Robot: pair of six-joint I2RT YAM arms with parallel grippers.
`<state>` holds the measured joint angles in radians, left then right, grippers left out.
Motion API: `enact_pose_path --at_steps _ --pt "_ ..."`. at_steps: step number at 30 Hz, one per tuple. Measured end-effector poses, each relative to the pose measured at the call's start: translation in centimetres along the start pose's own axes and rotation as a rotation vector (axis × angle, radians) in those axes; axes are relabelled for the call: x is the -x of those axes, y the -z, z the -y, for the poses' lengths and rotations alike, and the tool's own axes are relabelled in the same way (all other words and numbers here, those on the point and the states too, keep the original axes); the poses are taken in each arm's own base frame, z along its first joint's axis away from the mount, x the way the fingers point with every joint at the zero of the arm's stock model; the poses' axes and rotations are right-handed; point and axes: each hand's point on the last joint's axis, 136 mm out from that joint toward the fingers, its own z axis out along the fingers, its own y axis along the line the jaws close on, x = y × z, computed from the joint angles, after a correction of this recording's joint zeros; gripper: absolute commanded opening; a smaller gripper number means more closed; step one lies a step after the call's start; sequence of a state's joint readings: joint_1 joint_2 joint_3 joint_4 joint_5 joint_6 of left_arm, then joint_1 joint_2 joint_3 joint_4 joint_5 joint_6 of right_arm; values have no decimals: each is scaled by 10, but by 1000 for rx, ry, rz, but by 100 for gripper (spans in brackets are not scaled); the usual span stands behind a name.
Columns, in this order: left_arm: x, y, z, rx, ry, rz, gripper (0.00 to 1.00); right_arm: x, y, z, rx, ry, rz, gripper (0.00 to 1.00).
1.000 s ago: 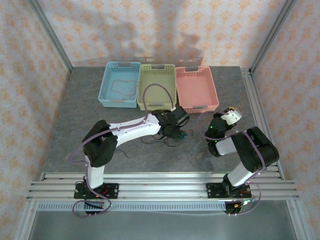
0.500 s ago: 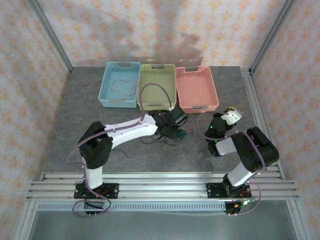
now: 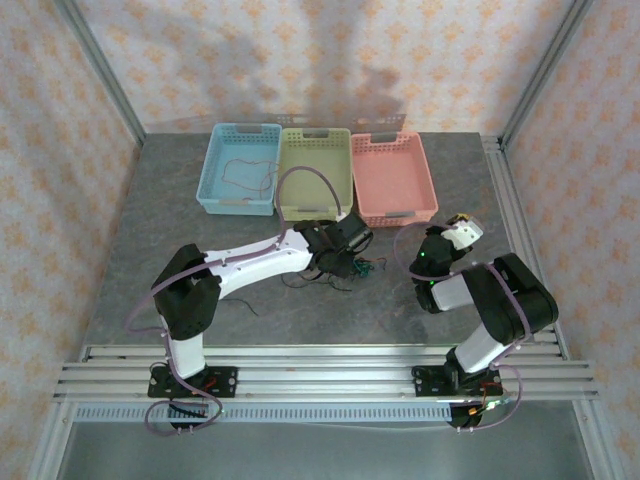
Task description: Untangle the cables
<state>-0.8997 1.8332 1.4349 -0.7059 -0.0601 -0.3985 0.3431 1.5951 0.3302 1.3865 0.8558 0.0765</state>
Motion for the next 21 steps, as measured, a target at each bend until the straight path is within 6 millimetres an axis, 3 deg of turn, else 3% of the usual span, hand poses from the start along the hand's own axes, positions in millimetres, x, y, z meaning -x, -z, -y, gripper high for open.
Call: enact_pose_path --at_steps 5,9,15,18,21 --pt "-1 -1 0 2 0 -3 20 0 0 0 0 0 0 0" --pt "-1 -3 0 3 2 -6 29 0 0 0 0 0 0 0" --pt "-5 -10 0 12 -3 -24 17 0 0 0 1 0 0 0" --pt "-5 -11 0 13 -1 -25 2 0 0 0 2 0 -1 0" --pt "-5 -11 -1 19 4 -22 0 0 0 -1 4 0 -1 0"
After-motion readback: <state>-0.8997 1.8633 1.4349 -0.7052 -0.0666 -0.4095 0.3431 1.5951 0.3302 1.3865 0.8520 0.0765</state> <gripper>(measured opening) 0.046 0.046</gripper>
